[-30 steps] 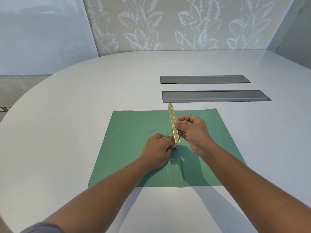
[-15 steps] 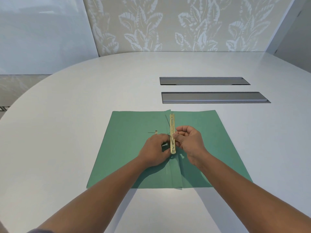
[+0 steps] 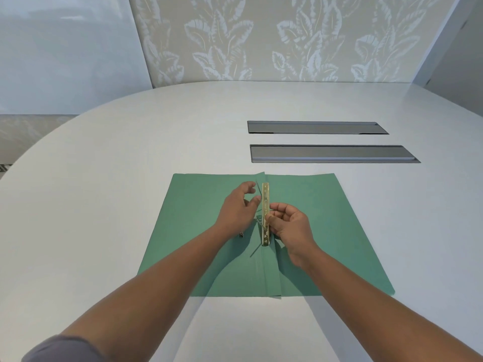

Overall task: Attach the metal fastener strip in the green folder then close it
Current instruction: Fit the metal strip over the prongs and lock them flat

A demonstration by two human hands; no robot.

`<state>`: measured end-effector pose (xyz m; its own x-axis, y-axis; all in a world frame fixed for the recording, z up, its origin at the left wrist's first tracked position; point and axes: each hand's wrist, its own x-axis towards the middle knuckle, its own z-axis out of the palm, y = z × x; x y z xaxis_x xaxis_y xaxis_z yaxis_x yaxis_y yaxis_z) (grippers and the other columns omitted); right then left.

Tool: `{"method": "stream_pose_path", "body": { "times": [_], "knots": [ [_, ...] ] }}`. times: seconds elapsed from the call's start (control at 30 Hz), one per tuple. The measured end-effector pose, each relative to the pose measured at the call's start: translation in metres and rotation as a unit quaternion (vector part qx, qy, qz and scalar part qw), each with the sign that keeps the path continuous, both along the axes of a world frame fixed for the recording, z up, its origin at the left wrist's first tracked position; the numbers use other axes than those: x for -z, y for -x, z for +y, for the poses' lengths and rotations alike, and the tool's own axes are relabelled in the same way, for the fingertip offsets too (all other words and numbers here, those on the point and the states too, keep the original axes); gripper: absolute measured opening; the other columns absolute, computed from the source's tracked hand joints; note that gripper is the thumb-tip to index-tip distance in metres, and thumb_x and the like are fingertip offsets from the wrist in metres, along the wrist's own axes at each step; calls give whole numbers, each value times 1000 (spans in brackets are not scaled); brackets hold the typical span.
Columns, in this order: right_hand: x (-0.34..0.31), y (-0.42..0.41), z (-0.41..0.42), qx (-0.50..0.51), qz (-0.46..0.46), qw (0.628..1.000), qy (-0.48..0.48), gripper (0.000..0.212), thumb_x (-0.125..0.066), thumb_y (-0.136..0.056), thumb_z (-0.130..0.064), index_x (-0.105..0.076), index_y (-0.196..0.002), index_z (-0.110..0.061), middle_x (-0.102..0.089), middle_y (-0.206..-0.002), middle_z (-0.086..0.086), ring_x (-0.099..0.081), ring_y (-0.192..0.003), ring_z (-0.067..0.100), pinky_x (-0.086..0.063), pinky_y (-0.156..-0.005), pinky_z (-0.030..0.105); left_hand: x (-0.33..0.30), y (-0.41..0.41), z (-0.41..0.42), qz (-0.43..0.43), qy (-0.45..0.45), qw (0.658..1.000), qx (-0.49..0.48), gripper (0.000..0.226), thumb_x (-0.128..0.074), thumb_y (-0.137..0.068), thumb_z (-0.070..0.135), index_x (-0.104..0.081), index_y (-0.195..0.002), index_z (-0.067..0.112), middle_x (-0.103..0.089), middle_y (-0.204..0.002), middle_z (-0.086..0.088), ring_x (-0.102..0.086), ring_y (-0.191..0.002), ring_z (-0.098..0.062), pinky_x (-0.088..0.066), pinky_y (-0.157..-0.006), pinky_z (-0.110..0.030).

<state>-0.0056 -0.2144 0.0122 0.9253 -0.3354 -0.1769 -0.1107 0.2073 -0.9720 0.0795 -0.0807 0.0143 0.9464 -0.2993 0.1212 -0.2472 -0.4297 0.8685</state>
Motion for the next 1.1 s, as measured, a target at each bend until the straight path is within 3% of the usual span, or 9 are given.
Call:
{"method": "stream_pose_path", "body": {
  "times": [0.13,0.27,0.33,0.4,0.6,0.8,1.1],
  "knots": [
    [3,2,-5,-15,-17,1000,-19,22,-69,-88,7,-71,-105,-8,-74,-79,0,-69,-72,14,-60,-69,26,-7,-16,-7,-22,-15,1000,15,32,-59,-101,25,-59,-133,24,-65,-122,10,-61,-78,-8,-47,-77,-26],
    [5,5,-9,-29,-35,998,-42,20,-69,-88,6,-72,-101,-9,-75,-78,0,-71,-72,15,-61,-72,28,-7,-18,-11,-47,-7,998,51,16,-62,-99,18,-72,-111,22,-75,-99,7,-68,-88,-12,-47,-76,-16],
    [5,5,-11,-31,-42,997,-59,19,-68,-89,6,-72,-100,-9,-77,-81,1,-72,-73,15,-61,-70,27,-6,-17,-11,-94,-31,992,84,17,-59,-99,13,-73,-107,18,-72,-86,11,-64,-78,-5,-46,-73,-17],
    [6,6,-12,-33,-44,996,-65,19,-68,-89,6,-73,-98,-10,-77,-84,3,-72,-75,15,-60,-70,26,-5,-17,-10,-151,-68,980,110,16,-56,-99,8,-71,-99,13,-64,-77,9,-58,-72,-10,-46,-69,-26],
    [8,7,-12,-33,-48,996,-64,20,-69,-89,5,-74,-99,-12,-78,-87,5,-71,-77,17,-60,-72,28,-2,-20,-4,-224,-130,956,135,20,-52,-88,-4,-65,-85,10,-55,-82,5,-52,-73,-20,-42,-64,-32],
    [9,6,-12,-31,-50,996,-62,21,-68,-89,5,-75,-98,-12,-76,-85,4,-69,-80,20,-60,-77,31,-1,-19,-3,-229,-118,954,151,25,-51,-81,-9,-68,-87,9,-59,-88,3,-54,-76,-18,-46,-68,-31],
    [13,2,-14,-30,-37,997,-57,19,-72,-87,2,-75,-99,-12,-76,-86,5,-70,-79,19,-58,-71,26,1,-18,-2,-209,-103,961,148,25,-53,-88,-8,-72,-93,7,-65,-91,-4,-61,-83,-21,-51,-75,-35]
  ]
}}
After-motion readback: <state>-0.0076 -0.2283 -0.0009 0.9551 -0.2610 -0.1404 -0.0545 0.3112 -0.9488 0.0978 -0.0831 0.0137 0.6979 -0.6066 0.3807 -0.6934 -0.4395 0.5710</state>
